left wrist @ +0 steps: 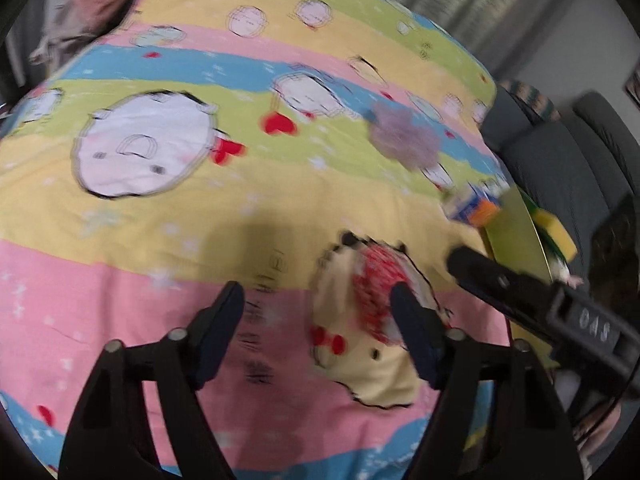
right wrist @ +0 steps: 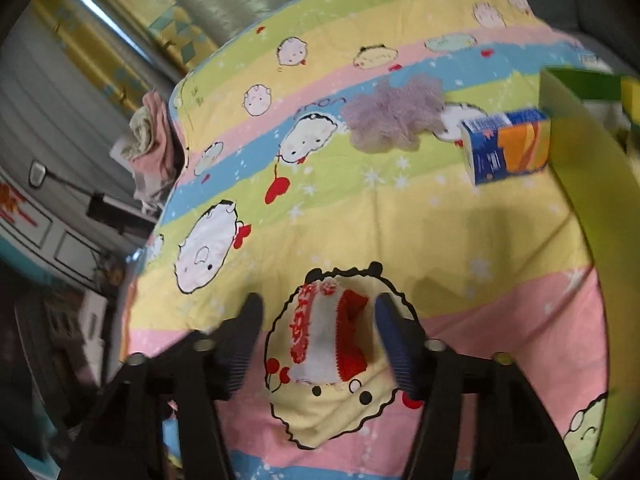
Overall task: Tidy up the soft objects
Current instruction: 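Set the red-white plush down and regrasp it with the right gripper, then carry the red-white plush in the right gripper into the box and release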
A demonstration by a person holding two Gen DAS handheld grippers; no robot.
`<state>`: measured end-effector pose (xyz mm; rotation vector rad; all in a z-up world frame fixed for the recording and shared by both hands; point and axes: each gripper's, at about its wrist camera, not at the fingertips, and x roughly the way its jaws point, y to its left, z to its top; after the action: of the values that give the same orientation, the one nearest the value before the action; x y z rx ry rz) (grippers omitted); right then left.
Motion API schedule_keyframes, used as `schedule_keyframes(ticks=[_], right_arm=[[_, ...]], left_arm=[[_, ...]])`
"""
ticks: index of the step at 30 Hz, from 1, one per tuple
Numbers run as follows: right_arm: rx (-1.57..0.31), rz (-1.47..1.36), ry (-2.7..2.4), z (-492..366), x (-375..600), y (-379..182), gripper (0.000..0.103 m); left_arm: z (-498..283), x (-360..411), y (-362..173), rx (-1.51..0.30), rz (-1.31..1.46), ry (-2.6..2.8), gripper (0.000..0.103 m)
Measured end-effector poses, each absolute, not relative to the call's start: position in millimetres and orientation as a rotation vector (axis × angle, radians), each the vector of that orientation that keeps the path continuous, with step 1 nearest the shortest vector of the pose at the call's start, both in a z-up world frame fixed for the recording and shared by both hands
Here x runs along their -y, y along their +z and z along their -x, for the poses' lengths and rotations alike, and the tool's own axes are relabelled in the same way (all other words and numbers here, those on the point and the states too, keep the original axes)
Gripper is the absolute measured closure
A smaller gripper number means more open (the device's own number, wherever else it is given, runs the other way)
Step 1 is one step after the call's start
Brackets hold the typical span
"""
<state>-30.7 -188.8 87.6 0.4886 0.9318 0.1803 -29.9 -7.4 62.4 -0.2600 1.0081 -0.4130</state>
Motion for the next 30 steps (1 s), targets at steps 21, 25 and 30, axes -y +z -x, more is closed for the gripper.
schedule_keyframes(ticks=[21, 25, 30], right_arm=[[-0.872, -0.542, 0.207, 41, 213, 98, 0.067], [-0.737, -0.532, 0.155, 63, 246, 136, 0.067], [-0.601, -0.545, 0.027, 97, 296, 165, 0.067]], left_arm=[[57, 104, 107, -0.794, 0.156, -0.782, 0.072], [63, 135, 136, -0.719, 0.157, -0.892, 0.072], [73, 191, 152, -0.680, 0.105, -1.048, 0.072]])
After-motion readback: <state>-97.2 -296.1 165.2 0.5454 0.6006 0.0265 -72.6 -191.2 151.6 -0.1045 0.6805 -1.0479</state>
